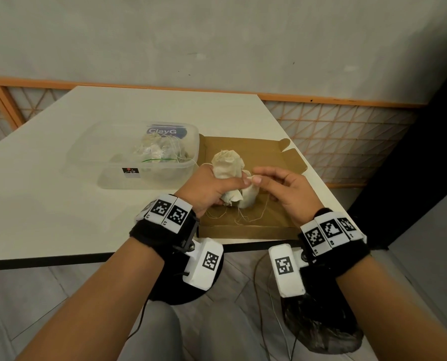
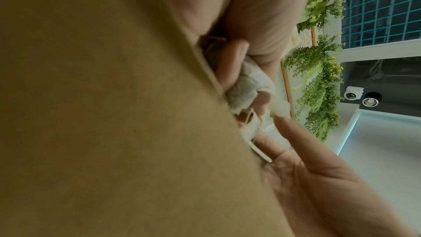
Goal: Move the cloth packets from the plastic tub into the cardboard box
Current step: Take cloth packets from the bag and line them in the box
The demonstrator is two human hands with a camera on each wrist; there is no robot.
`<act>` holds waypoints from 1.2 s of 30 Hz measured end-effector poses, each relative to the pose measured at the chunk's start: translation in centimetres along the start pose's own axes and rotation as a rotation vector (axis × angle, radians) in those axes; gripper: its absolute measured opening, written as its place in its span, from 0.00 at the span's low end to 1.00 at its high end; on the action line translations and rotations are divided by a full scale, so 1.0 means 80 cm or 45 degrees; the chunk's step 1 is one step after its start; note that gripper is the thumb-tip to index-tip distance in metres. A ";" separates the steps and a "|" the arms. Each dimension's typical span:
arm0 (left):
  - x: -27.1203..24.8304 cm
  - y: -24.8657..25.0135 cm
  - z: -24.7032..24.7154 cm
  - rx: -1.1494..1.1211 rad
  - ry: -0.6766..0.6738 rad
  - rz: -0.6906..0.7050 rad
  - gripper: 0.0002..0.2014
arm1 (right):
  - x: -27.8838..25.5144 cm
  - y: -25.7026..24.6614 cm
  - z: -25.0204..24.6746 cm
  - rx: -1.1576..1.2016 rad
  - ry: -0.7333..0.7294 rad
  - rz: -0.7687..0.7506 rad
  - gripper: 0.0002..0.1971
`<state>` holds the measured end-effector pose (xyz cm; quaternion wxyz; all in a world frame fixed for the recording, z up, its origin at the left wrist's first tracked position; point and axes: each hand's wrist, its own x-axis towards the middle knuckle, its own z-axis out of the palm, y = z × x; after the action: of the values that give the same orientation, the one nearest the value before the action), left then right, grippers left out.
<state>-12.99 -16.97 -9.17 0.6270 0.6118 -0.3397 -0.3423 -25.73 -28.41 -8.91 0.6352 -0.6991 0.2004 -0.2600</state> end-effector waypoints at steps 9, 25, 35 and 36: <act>-0.003 0.004 -0.006 -0.232 0.050 0.025 0.05 | 0.034 -0.072 -0.015 -1.088 -0.390 0.002 0.07; 0.002 -0.013 -0.044 -1.019 0.088 -0.158 0.06 | 0.074 -0.058 -0.020 -1.699 -0.468 0.191 0.04; 0.003 -0.011 -0.049 -0.964 0.074 -0.198 0.06 | 0.078 -0.088 -0.021 -1.740 -0.526 0.172 0.06; 0.003 -0.011 -0.049 -0.956 0.075 -0.197 0.05 | 0.075 -0.094 -0.022 -1.736 -0.559 0.178 0.06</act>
<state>-9.55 -15.08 -10.16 0.7892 0.3729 -0.1253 -0.4716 -22.50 -32.65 -0.68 0.0981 -0.9618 0.2301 0.1110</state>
